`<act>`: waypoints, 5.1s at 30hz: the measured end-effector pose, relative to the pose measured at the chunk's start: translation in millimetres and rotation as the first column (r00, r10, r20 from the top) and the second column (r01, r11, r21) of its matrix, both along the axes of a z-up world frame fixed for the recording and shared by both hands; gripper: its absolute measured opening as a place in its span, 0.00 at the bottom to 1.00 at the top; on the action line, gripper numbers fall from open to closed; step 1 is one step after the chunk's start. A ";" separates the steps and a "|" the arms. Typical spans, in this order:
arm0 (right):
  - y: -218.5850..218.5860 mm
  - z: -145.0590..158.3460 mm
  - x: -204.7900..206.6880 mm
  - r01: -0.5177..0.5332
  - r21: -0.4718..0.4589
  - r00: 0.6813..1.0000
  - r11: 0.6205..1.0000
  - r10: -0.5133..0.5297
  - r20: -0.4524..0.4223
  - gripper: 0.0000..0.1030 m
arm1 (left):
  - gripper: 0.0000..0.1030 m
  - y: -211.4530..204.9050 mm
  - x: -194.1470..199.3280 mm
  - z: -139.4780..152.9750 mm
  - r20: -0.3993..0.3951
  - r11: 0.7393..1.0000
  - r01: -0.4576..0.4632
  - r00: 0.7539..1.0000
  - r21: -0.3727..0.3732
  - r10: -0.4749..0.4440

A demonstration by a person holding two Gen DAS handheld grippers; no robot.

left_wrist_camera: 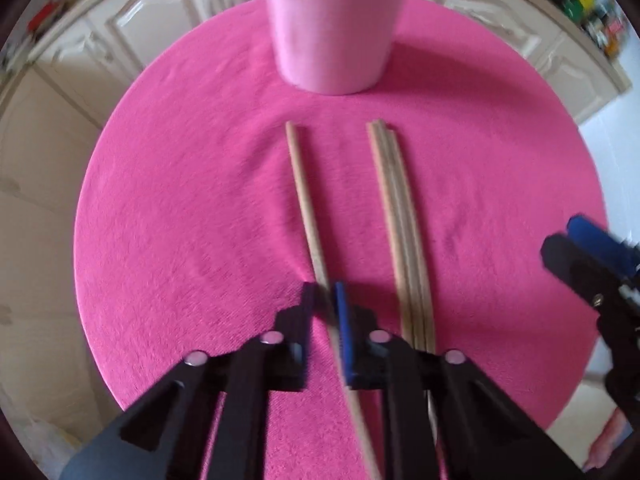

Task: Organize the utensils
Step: 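Lower both tools to the remaining chopsticks and grasp one chopstick each, then lift both chopsticks over the pink cup and open both tools to drop them in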

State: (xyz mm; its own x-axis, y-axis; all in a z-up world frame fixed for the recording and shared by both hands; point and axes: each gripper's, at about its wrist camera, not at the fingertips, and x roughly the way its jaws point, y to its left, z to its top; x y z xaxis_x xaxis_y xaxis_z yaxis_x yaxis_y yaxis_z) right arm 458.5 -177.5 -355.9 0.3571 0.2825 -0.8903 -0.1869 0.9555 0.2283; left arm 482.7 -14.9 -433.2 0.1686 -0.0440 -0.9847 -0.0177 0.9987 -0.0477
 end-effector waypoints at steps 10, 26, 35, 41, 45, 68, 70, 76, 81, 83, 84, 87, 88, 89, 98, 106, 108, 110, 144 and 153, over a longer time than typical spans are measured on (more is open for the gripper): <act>37.6 -25.0 8.4 -0.098 0.020 0.984 0.995 0.100 -0.148 0.33 | 0.06 44.5 -13.9 6.7 0.004 0.994 -0.082 0.997 -0.073 0.083; 62.0 -33.5 14.8 -0.121 -0.084 0.969 0.989 0.099 -0.225 0.25 | 0.06 62.5 -28.7 12.6 0.004 0.991 -0.067 0.998 -0.116 0.068; 71.2 -35.3 19.1 -0.096 -0.117 0.966 0.988 0.064 -0.251 0.25 | 0.07 56.0 -9.8 -0.2 -0.048 0.993 -0.072 0.997 -0.093 0.068; 92.1 -38.1 23.7 -0.136 -0.198 0.961 0.971 0.081 -0.265 0.25 | 0.07 51.0 6.3 -3.6 -0.102 0.996 -0.063 0.993 -0.056 0.057; 95.5 -38.4 25.7 -0.132 -0.209 0.961 0.969 0.074 -0.266 0.25 | 0.07 36.1 14.5 -4.4 -0.088 0.999 -0.033 0.996 -0.024 0.030; 29.4 -8.1 29.2 -0.039 0.125 0.978 0.991 0.063 -0.196 0.07 | 0.05 30.1 -11.1 59.8 0.183 0.989 -0.007 0.983 -0.148 0.034; 25.2 -4.5 30.6 -0.039 0.137 0.981 0.990 0.065 -0.184 0.07 | 0.05 32.1 -10.4 63.9 0.194 0.988 -0.003 0.980 -0.151 0.033; 15.0 12.7 21.4 -0.042 0.196 0.990 0.980 0.067 -0.122 0.07 | 0.05 29.1 -4.4 80.3 0.260 0.985 0.021 0.965 -0.171 0.025; 3.9 35.8 16.7 -0.055 0.238 0.996 0.970 0.069 -0.049 0.07 | 0.05 23.2 -3.7 98.2 0.357 0.983 0.055 0.934 -0.177 0.011; 11.4 42.6 23.2 -0.064 0.249 0.997 0.966 0.073 -0.025 0.07 | 0.05 20.8 -4.0 107.0 0.389 0.981 0.067 0.921 -0.181 0.009; 11.8 46.5 24.9 -0.069 0.255 0.997 0.964 0.074 -0.010 0.07 | 0.05 19.4 -4.7 113.8 0.417 0.979 0.079 0.909 -0.190 0.007; 10.8 59.9 27.4 -0.080 0.268 0.997 0.960 0.073 0.036 0.07 | 0.05 17.8 -3.2 129.1 0.469 0.974 0.098 0.883 -0.202 0.009; 10.9 64.8 28.2 -0.086 0.276 0.996 0.957 0.075 0.051 0.07 | 0.05 17.8 -3.0 132.7 0.480 0.973 0.102 0.877 -0.205 0.009; 11.3 67.7 28.2 -0.090 0.279 0.995 0.956 0.076 0.060 0.07 | 0.05 17.9 -2.4 138.4 0.500 0.972 0.107 0.866 -0.209 0.012; 24.9 117.5 54.6 -0.158 0.305 0.976 0.939 0.101 0.194 0.06 | 0.05 29.3 17.5 178.3 0.634 0.969 0.111 0.771 -0.223 0.058; 41.9 170.2 99.6 -0.228 0.245 0.934 0.942 0.142 0.327 0.06 | 0.05 42.6 56.7 215.1 0.757 0.969 0.100 0.644 -0.226 0.110; 43.3 183.6 111.9 -0.235 0.224 0.923 0.946 0.144 0.357 0.06 | 0.05 45.8 65.4 221.2 0.782 0.968 0.090 0.609 -0.233 0.131; 43.9 191.8 122.3 -0.234 0.199 0.915 0.952 0.146 0.376 0.06 | 0.05 47.7 73.3 226.3 0.807 0.970 0.078 0.572 -0.230 0.146; 62.6 119.5 154.2 -0.237 -0.011 0.939 0.971 0.232 0.253 0.07 | 0.31 41.8 91.4 134.9 0.705 0.971 0.004 0.688 -0.237 0.170; 70.2 104.7 148.0 -0.217 -0.029 0.951 0.976 0.218 0.219 0.07 | 0.38 50.0 68.5 143.5 0.647 0.974 -0.038 0.741 -0.225 0.179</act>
